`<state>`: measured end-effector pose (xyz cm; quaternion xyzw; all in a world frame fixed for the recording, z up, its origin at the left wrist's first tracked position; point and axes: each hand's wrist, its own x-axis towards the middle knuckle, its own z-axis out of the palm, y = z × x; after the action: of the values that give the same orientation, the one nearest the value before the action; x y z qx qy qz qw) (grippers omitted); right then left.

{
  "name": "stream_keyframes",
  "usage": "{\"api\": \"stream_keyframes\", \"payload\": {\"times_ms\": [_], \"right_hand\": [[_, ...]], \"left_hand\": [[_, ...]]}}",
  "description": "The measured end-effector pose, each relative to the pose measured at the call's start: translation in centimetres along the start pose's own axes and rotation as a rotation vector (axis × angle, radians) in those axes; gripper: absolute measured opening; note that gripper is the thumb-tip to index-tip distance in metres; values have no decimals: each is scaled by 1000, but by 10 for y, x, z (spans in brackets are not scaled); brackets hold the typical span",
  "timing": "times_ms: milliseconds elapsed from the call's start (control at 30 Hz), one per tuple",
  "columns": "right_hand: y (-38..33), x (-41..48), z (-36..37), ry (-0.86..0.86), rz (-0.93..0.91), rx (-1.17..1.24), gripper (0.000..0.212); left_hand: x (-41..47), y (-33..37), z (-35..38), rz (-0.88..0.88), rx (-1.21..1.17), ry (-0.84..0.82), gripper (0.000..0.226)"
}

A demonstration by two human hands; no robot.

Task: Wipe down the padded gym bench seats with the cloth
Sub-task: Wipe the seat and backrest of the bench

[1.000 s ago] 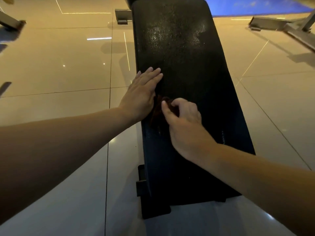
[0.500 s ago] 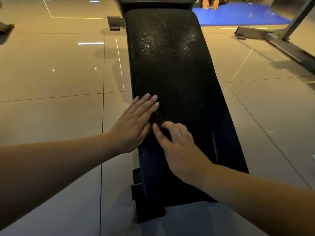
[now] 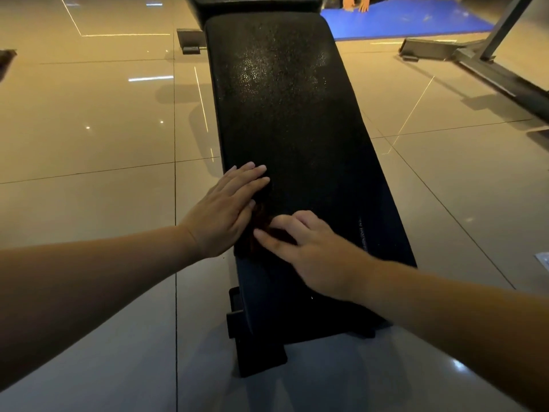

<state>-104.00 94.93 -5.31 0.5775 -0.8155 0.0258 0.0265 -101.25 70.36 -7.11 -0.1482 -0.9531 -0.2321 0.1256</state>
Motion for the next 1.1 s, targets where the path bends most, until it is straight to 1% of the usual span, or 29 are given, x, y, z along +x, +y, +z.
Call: {"api": "stream_keyframes", "payload": {"times_ms": [33, 67, 133, 167, 200, 233, 300, 400, 433, 467, 500, 567, 600, 633, 667, 700, 767, 800, 833, 867, 900, 933, 1033, 1067, 1100], "right_hand": [[12, -4, -1, 0, -71, -48, 69], [20, -6, -3, 31, -49, -48, 69], [15, 0, -4, 121, 185, 52, 68], [3, 6, -4, 136, 288, 103, 69], [-11, 13, -1, 129, 335, 139, 69], [-24, 18, 3, 109, 330, 157, 70], [-44, 22, 7, 60, 205, 152, 69], [-30, 12, 6, -28, -36, 45, 73], [-19, 6, 4, -44, -80, 10, 74], [-8, 0, 3, -43, -74, -7, 73], [2, -5, 0, -12, -19, -1, 70], [9, -8, -4, 70, 178, 65, 66], [7, -5, -4, 77, 263, 101, 65], [4, -4, -2, 73, 294, 119, 63], [0, -4, 1, 75, 261, 116, 60], [-2, -6, 4, 69, 164, 95, 58], [4, -17, 3, -10, -102, 53, 60], [13, -23, 0, -57, -206, 39, 62], [25, -28, -2, -87, -267, 27, 62], [38, -32, -4, -91, -279, 21, 60], [50, -35, -6, -64, -235, 31, 58], [61, -37, -9, -8, -148, 57, 56], [59, -30, -10, 172, 228, 181, 59], [50, -28, -7, 207, 301, 228, 60], [41, -27, -3, 220, 308, 284, 59]], "left_hand": [[0, 0, -1, 6, -7, -4, 52], [-1, 0, -2, 6, -4, -4, 51], [0, 0, -6, -11, 1, -6, 50], [0, 0, -7, -22, -9, -7, 49], [1, 0, -9, -32, -28, -6, 49], [1, 0, -11, -38, -50, -11, 50], [0, 1, -12, -37, -68, -33, 52], [-1, 4, -11, -15, -3, -62, 56], [-1, 6, -10, -8, 31, -63, 57], [-1, 8, -8, -9, 61, -58, 57], [0, 11, -6, -17, 88, -49, 58], [3, 17, -3, -30, 113, -30, 59], [5, 20, -2, -39, 110, -29, 59], [7, 22, -1, -47, 103, -36, 60], [10, 25, -1, -45, 98, -46, 60], [11, 27, -2, -29, 100, -59, 60], [13, 35, -2, 41, 132, -97, 59], [12, 41, 0, 82, 160, -121, 59], [11, 47, 3, 117, 189, -144, 59], [10, 53, 8, 143, 215, -165, 59], [10, 59, 13, 160, 234, -183, 60], [10, 64, 19, 162, 242, -195, 61], [20, 72, 25, 105, 210, -172, 67], [23, 74, 24, 100, 194, -150, 68], [26, 76, 22, 124, 166, -137, 69]]}}
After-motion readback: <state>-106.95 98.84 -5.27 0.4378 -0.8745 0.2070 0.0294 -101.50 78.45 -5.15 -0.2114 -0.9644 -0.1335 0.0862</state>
